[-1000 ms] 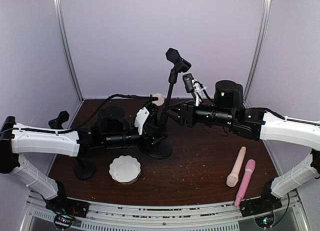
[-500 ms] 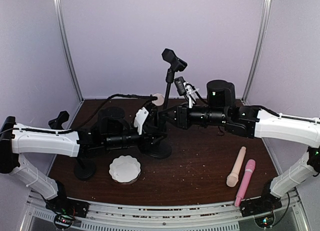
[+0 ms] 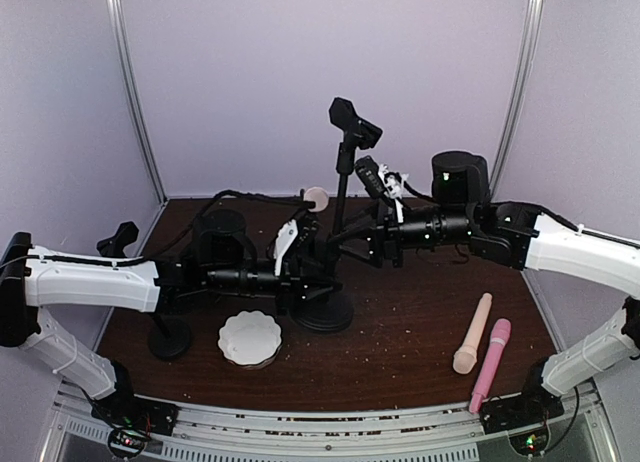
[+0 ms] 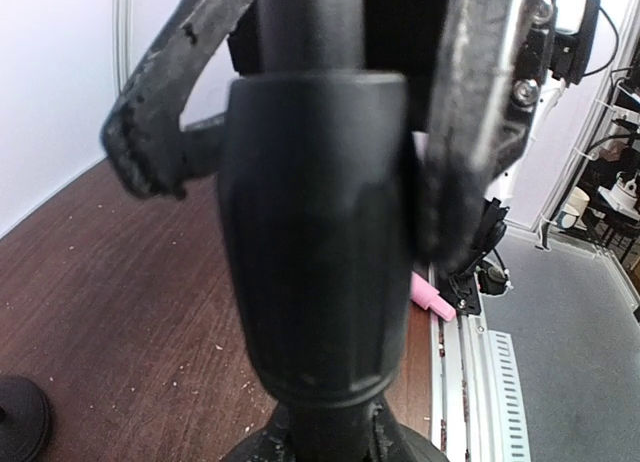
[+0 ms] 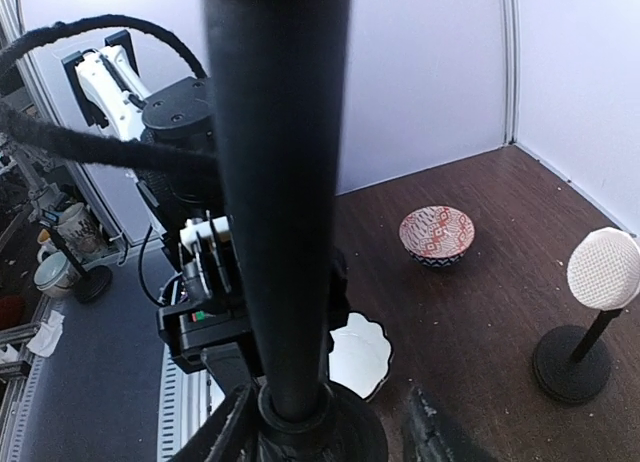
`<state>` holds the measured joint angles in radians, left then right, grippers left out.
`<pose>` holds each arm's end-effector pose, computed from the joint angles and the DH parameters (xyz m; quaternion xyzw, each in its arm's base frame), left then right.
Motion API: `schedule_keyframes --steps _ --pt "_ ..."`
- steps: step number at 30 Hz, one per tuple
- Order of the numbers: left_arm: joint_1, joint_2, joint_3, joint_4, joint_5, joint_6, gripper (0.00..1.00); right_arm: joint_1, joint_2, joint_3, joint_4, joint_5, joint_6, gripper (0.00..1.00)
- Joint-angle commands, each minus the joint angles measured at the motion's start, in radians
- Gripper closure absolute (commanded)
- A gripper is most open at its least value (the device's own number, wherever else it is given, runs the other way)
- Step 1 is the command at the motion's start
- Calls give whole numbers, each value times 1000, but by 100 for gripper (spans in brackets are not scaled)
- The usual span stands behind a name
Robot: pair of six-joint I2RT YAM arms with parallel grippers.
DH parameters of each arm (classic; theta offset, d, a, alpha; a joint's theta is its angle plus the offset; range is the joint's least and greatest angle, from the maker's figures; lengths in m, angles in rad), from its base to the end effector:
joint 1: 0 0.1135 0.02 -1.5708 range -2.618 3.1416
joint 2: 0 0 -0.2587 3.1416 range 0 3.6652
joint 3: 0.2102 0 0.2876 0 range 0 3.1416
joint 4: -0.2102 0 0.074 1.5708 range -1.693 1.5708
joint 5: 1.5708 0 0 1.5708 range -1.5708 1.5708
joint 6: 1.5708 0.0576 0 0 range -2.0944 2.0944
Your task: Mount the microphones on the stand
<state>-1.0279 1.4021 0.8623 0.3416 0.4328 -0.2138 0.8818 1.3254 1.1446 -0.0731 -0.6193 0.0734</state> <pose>0.1718 -0.3314 0.2506 0.4241 0.6399 -0.4951 0.4068 0.2041 0.3004 0.3425 -0.4677 0.6193 0.4819 0.4068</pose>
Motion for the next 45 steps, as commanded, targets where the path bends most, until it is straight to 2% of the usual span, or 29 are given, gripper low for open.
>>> schedule_keyframes --steps 1,6,11,15,20,27,34,38,45 --pt "-15 -38 0 140 75 34 100 -86 -16 -47 -115 129 -37 49" --pt "-15 -27 -2 102 -96 -4 100 -89 -89 -96 -63 17 -33 42" --pt "-14 -23 -8 89 -183 -27 100 -90 -140 -80 -94 46 -70 40" --pt "-14 -10 10 54 -230 -43 100 -90 -140 -48 -76 26 -22 39" --pt "-15 10 27 35 -254 -70 100 -90 -140 -14 14 123 112 40" --pt "-14 30 37 29 -281 -96 100 -90 -118 21 151 245 221 40" --pt "-14 39 49 2 -312 -116 100 -90 -85 30 221 272 279 40" --pt "-14 35 43 -3 -326 -115 100 -90 -83 51 219 290 289 21" --pt "-14 43 38 -4 -328 -110 100 -92 -53 97 198 319 290 19"
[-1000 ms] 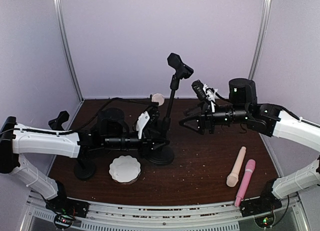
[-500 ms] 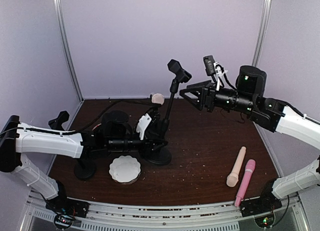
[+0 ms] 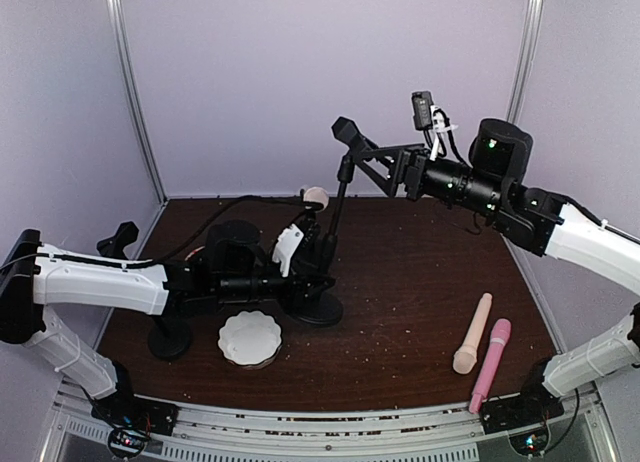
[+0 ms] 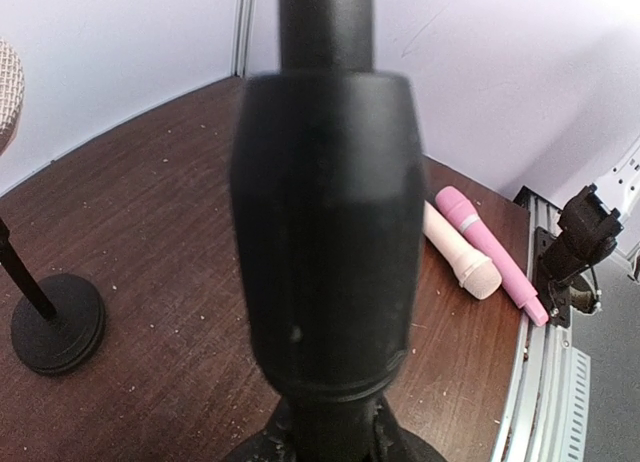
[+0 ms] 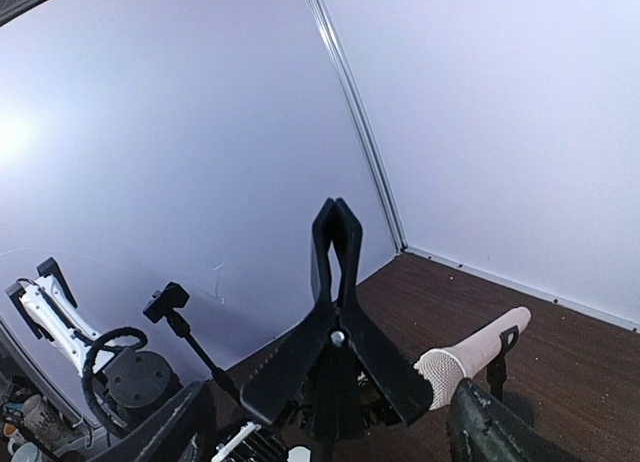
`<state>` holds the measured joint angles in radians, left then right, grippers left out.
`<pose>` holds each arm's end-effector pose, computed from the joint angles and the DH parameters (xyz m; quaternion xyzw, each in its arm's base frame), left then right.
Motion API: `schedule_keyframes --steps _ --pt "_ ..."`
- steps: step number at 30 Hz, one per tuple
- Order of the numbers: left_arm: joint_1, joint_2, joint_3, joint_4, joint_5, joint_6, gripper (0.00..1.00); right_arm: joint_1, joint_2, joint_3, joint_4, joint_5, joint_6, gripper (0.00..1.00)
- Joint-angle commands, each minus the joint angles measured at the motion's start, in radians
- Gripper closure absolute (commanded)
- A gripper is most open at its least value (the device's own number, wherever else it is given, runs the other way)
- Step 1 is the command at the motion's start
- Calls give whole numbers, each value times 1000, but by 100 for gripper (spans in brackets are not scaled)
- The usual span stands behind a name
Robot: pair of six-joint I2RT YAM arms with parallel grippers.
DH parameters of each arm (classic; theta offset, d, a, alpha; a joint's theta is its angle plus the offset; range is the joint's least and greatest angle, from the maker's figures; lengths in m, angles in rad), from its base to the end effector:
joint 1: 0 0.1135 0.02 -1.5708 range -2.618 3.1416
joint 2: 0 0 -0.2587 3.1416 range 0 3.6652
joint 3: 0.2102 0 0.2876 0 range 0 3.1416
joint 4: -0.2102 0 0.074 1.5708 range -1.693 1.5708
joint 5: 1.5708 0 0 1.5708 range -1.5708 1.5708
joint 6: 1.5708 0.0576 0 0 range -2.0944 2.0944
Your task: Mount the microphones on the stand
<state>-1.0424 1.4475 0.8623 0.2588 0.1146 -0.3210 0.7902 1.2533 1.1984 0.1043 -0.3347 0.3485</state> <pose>0.1859 -0.3316 0.2228 0.3176 0.7473 -0.4028 0.4225 0.2340 0.2631 0.4101 -0.2666 0.6369 0.4818 0.5397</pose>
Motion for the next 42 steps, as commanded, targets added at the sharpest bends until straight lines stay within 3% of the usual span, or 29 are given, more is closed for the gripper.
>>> schedule_keyframes --steps 1,8,14,17,42 --pt "0 -3 36 79 -10 -2 100 0 22 45 23 41 17 19" --pt "1 -9 32 74 -10 8 100 -5 68 70 35 24 24 27" --pt "0 -17 21 76 -17 11 100 -5 79 48 62 -8 29 51" --pt "0 -16 18 80 -18 10 100 -5 74 22 76 -23 27 58" --pt "1 -21 29 103 -23 23 100 29 131 -143 99 -134 145 60"
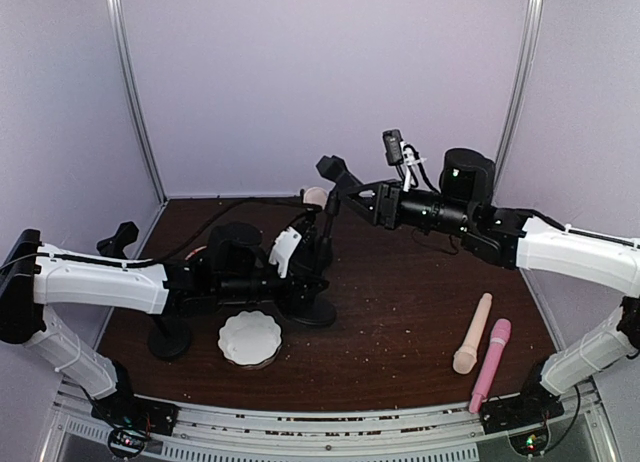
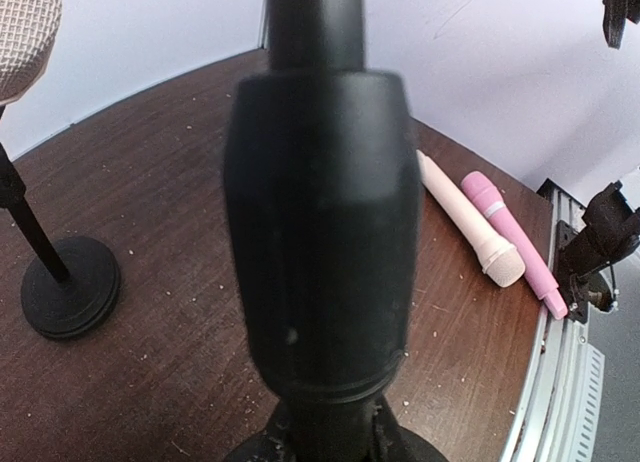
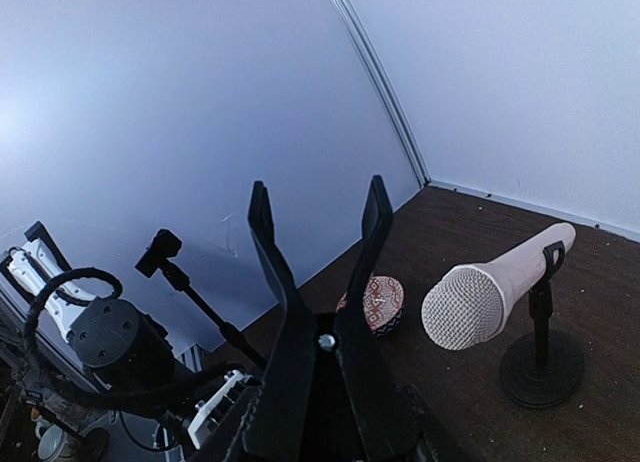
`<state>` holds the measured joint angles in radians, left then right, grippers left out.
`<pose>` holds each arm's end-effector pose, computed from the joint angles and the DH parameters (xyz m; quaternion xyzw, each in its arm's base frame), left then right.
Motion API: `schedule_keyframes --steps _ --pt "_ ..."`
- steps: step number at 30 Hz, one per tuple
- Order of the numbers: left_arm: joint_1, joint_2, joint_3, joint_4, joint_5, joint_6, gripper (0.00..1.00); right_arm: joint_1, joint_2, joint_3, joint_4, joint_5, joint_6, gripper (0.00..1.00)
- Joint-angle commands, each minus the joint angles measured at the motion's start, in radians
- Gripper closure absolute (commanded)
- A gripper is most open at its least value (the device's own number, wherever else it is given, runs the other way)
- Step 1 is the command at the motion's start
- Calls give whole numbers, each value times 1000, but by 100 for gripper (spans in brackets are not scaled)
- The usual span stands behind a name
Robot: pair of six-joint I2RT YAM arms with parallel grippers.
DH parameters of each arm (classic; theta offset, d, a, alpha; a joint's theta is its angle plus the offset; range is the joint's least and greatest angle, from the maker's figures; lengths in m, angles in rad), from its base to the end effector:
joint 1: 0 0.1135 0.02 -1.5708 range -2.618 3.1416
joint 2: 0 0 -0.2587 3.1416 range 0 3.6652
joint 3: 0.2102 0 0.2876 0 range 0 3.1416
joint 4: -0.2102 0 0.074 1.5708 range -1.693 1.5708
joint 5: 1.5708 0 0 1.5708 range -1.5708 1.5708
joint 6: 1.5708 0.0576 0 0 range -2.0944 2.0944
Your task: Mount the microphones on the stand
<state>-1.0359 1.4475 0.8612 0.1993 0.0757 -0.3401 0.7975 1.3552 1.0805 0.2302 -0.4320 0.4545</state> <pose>0.1886 -0.3269 0.2150 0.3026 0.7724 -0.3783 0.4108 0.2467 0.2872 0.3421 -0.2664 0.6702 0.5211 0.4564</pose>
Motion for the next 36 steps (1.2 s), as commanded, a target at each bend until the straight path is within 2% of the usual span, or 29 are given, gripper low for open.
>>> schedule_keyframes --steps 1,20,24,28,32,36 --pt "-6 -21 31 161 16 42 100 26 31 -26 -28 -37 39 60" --pt "-6 -57 0 192 -16 32 100 50 51 -30 -48 -42 40 58" --pt "-6 -59 -16 237 46 41 100 51 50 -17 -78 -56 1 58" --pt "-6 -60 -41 329 204 68 100 42 47 68 -256 -44 -166 50" --pt "-6 -75 -68 391 237 67 100 -18 61 87 -286 -90 -171 40" --pt "-6 -79 -71 391 225 63 100 -46 90 76 -282 -124 -147 36"
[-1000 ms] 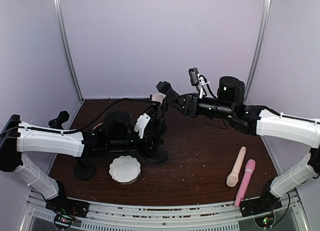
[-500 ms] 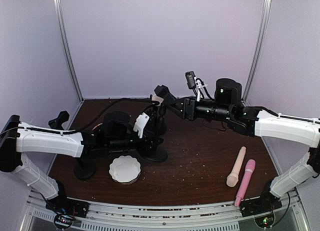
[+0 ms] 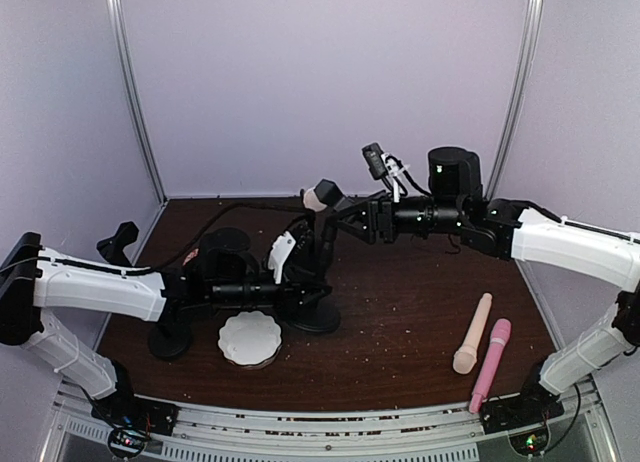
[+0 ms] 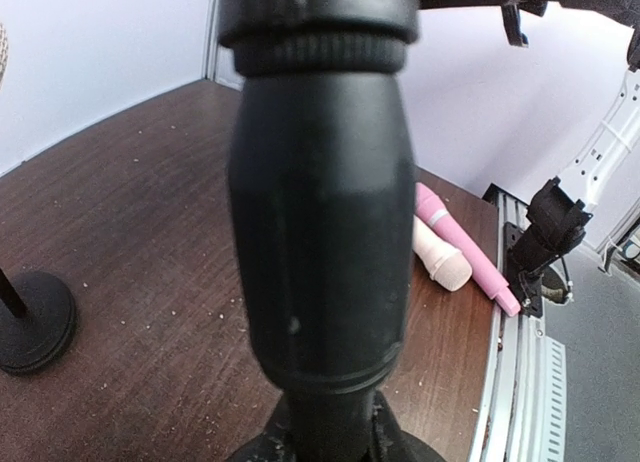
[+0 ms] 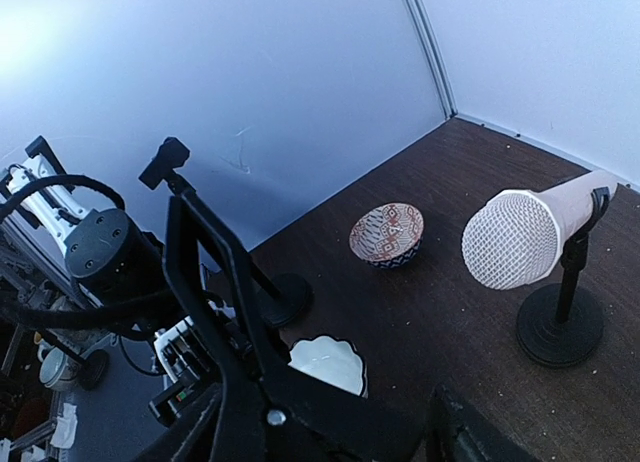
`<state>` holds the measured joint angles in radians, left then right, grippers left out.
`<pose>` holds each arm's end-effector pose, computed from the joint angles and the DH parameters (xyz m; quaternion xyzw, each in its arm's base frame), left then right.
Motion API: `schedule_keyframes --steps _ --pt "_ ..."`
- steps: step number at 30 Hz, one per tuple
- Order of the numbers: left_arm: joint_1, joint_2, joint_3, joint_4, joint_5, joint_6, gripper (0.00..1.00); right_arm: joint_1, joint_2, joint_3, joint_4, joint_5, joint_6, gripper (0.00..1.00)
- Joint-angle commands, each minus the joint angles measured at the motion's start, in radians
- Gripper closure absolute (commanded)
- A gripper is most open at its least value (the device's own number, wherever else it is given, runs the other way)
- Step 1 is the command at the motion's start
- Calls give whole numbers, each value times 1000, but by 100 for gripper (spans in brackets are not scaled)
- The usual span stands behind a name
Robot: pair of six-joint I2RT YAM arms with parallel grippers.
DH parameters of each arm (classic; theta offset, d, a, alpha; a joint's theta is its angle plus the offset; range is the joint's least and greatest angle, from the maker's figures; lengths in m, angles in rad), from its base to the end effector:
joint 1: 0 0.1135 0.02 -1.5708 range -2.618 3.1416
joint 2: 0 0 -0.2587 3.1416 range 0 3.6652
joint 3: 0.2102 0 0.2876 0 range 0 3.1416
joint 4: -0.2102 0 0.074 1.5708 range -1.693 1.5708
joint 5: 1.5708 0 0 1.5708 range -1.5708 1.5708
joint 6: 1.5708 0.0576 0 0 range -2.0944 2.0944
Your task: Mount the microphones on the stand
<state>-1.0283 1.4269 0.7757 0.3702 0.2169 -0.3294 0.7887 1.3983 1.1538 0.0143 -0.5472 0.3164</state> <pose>0.1794 -0.3217 0.2106 0.3331 0.7242 -0.4425 0.4108 0.2486 0.2928 0.3304 -0.3397 0.6943 0.4942 0.3980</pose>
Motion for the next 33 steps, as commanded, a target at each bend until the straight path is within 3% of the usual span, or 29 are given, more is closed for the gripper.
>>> schedule_keyframes --steps 1,9,17,21,26,33 --pt "-14 -59 13 219 79 52 100 -39 49 -2 -60 -14 -1 35" --pt "-14 -52 2 211 17 20 100 -50 -18 -41 -66 -27 -45 29" --pt "-11 -39 29 182 -56 8 100 -35 -127 -177 56 -110 -7 25" --pt "-1 -31 22 273 50 -13 100 -23 -133 -254 170 -152 33 26" --pt "13 5 48 349 234 -42 100 -11 -115 -337 442 -229 112 27" --pt "14 40 93 329 300 -45 100 24 -73 -340 632 -294 188 25"
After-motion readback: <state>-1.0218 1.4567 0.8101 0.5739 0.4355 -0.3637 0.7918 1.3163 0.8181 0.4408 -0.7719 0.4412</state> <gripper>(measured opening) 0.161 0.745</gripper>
